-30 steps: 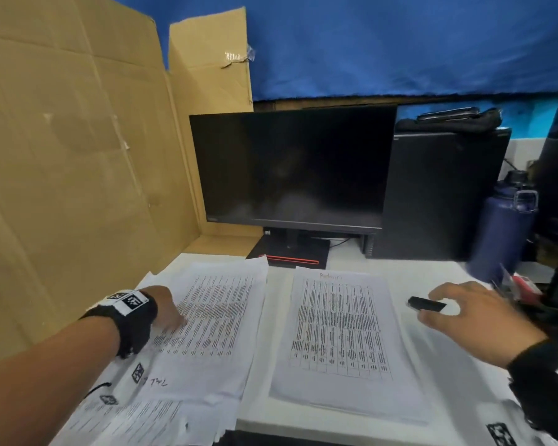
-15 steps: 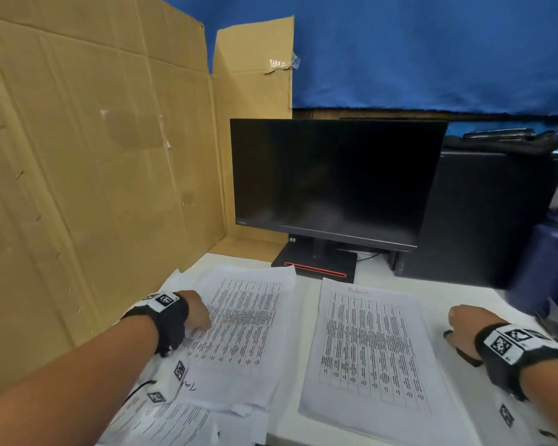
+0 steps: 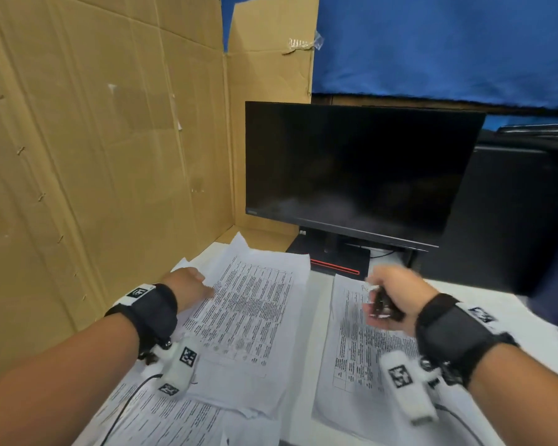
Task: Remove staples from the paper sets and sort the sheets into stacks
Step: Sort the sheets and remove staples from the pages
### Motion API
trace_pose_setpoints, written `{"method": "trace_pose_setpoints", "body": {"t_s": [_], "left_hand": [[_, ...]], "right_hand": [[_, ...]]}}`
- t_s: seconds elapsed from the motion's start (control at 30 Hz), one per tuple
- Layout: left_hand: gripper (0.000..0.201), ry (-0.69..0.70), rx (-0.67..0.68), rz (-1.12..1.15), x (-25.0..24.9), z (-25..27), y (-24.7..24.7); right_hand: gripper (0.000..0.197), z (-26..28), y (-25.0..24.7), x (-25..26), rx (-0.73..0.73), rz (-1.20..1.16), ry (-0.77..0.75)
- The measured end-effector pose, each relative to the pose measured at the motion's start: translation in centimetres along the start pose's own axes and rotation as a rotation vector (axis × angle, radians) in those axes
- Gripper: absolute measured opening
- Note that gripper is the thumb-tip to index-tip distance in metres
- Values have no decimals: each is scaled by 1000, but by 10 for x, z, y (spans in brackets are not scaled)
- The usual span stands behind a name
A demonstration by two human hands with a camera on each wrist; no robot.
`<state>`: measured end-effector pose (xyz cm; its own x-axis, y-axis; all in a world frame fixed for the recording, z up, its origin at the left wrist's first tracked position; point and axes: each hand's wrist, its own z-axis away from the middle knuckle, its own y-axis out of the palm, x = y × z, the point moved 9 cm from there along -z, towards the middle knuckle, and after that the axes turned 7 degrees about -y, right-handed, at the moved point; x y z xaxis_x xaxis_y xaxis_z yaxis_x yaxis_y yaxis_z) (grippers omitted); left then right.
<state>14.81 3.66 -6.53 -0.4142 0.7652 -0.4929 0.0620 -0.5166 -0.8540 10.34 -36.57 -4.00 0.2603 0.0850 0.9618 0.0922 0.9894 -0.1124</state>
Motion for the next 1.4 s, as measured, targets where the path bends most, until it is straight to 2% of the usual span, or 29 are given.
{"method": "trace_pose_setpoints", "body": {"t_s": [0.07, 0.2, 0.3, 0.37, 0.47, 0.53, 0.63, 0.73, 0.83, 0.93, 1.0, 1.1, 1.2, 1.23, 1.27, 1.33, 1.4], "left_hand": [[22, 14, 17, 224, 8, -1, 3], [19, 116, 20, 515, 7, 22, -2], [24, 195, 38, 620, 7, 32, -9], [32, 245, 39, 631, 12, 36, -14], [30, 292, 64, 752, 18, 37, -21], [33, 325, 142, 858, 14, 44, -23], [29, 343, 234, 1003, 4, 62, -31], [19, 421, 232, 1043, -15, 90, -43], [17, 505, 132, 1006, -31, 118, -58], [14, 584, -147, 798, -37, 150, -81], [11, 583, -299, 768, -35, 168, -94], [44, 571, -378, 799, -38, 184, -111], [97, 618, -274, 1073, -52, 194, -130], [104, 646, -209, 1180, -59, 198, -137], [98, 674, -135, 1257, -70, 204, -142], [63, 701, 30, 1328, -93, 223, -146], [49, 686, 197, 1333, -113, 240, -139]], "right_hand": [[13, -5, 45, -10, 96, 152, 43], [33, -16, 102, -30, 196, 251, 67], [21, -20, 115, -36, 184, 181, 82], [12, -22, 118, -28, 173, 149, -3], [17, -20, 115, -10, 158, 130, -177], [18, -12, 108, 2, 131, 129, -272], [18, 5, 98, 17, 109, 72, -403], [20, 17, 84, 26, 54, 7, -469], [13, 24, 71, 27, 51, -130, -441], [11, 39, 57, 37, 48, -205, -460], [11, 56, 48, 52, 39, -199, -522], [12, 89, 35, 79, 30, -146, -649], [18, 126, 14, 104, -5, -33, -760], [19, 137, 5, 111, -15, 9, -779], [19, 148, -4, 116, -21, 42, -782], [15, 165, -24, 121, -8, 70, -749], [18, 180, -52, 120, -12, 59, -697]]}}
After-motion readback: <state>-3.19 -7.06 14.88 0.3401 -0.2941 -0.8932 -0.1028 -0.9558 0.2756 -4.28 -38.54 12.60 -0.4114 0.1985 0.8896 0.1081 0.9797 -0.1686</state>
